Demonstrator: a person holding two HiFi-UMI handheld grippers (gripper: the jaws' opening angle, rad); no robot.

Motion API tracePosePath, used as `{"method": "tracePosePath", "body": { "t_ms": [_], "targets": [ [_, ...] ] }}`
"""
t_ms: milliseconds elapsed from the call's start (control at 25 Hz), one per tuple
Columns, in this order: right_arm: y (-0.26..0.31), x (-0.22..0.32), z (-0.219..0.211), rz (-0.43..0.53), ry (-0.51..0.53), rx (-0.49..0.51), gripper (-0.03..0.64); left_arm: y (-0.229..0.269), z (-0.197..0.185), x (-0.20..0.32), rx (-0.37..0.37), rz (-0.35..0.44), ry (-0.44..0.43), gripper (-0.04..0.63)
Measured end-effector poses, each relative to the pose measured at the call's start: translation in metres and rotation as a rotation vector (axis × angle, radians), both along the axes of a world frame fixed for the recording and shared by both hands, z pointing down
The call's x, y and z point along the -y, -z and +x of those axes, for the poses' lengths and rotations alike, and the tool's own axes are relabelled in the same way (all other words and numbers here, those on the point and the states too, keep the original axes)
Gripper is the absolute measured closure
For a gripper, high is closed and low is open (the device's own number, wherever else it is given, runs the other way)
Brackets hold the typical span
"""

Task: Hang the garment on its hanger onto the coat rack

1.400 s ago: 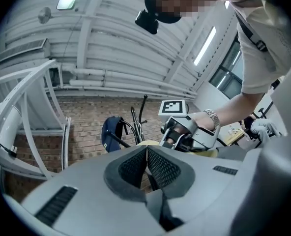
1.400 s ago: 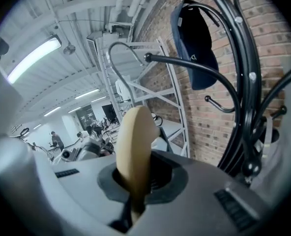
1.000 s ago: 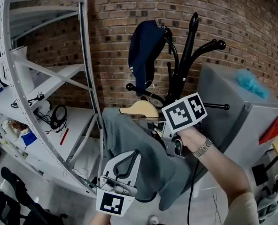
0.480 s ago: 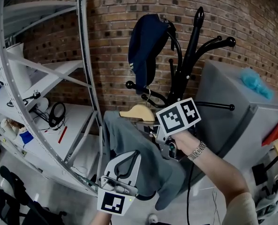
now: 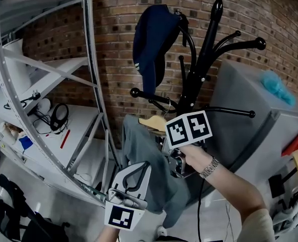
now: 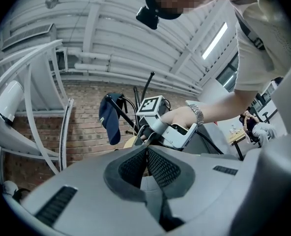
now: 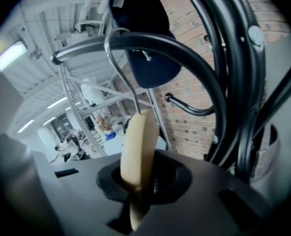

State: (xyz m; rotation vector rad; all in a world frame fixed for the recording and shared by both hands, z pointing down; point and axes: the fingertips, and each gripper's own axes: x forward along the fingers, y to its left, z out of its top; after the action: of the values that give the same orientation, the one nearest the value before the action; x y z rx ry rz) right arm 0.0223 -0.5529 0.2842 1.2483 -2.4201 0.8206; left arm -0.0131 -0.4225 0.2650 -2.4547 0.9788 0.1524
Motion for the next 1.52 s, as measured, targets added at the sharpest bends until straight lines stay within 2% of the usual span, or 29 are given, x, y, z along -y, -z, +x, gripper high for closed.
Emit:
{"method": "tracePosePath", "body": {
  "t_ms": [120, 240, 440, 560, 680, 800, 920, 1080, 1120, 1240, 1400, 1520],
  "targets": [
    [-0.014, 0.004, 0.015, -0.008, -0.076, -0.090, 0.597, -0.003, 0.004, -0.003, 0.000, -0.004, -0.010, 0.594],
    [-0.023, 0.004, 0.025, -0.003, -0.105, -0.170, 0.595, -0.007, 0.005, -0.005, -0.004, -0.012, -0.018, 0.594],
    [-0.025, 0.008, 0.032, 0.008, -0.163, -0.208, 0.595, -0.013, 0.008, -0.008, 0.003, -0.022, -0.035, 0.594],
    [-0.034, 0.012, 0.042, -0.010, -0.281, -0.247, 0.595, -0.016, 0.009, -0.009, -0.001, -0.032, -0.043, 0.594],
    [-0.049, 0.017, 0.049, -0.023, -0.377, -0.237, 0.595, -0.020, 0.010, -0.011, -0.006, -0.049, -0.048, 0.594],
    [-0.070, 0.016, 0.053, -0.044, -0.363, -0.261, 0.595, -0.022, 0.012, -0.016, 0.002, -0.042, -0.059, 0.594],
    [-0.074, 0.017, 0.057, 0.006, -0.359, -0.299, 0.594, -0.024, 0.008, -0.015, 0.002, -0.043, -0.056, 0.594],
    [-0.075, 0.017, 0.058, 0.021, -0.351, -0.286, 0.590, -0.030, 0.011, -0.016, 0.000, -0.069, -0.057, 0.594],
    [-0.076, 0.016, 0.057, 0.024, -0.338, -0.286, 0.578, -0.031, 0.013, -0.017, 0.008, -0.064, -0.062, 0.594],
    [-0.079, 0.013, 0.051, 0.025, -0.281, -0.255, 0.437, -0.031, 0.016, -0.018, 0.014, -0.063, -0.068, 0.594],
    [-0.088, 0.010, 0.049, 0.017, -0.243, -0.244, 0.414, -0.037, 0.018, -0.019, 0.004, -0.092, -0.069, 0.594],
    [-0.084, 0.010, 0.054, 0.083, -0.248, -0.280, 0.399, -0.039, 0.019, -0.021, 0.017, -0.085, -0.071, 0.594]
  ]
}}
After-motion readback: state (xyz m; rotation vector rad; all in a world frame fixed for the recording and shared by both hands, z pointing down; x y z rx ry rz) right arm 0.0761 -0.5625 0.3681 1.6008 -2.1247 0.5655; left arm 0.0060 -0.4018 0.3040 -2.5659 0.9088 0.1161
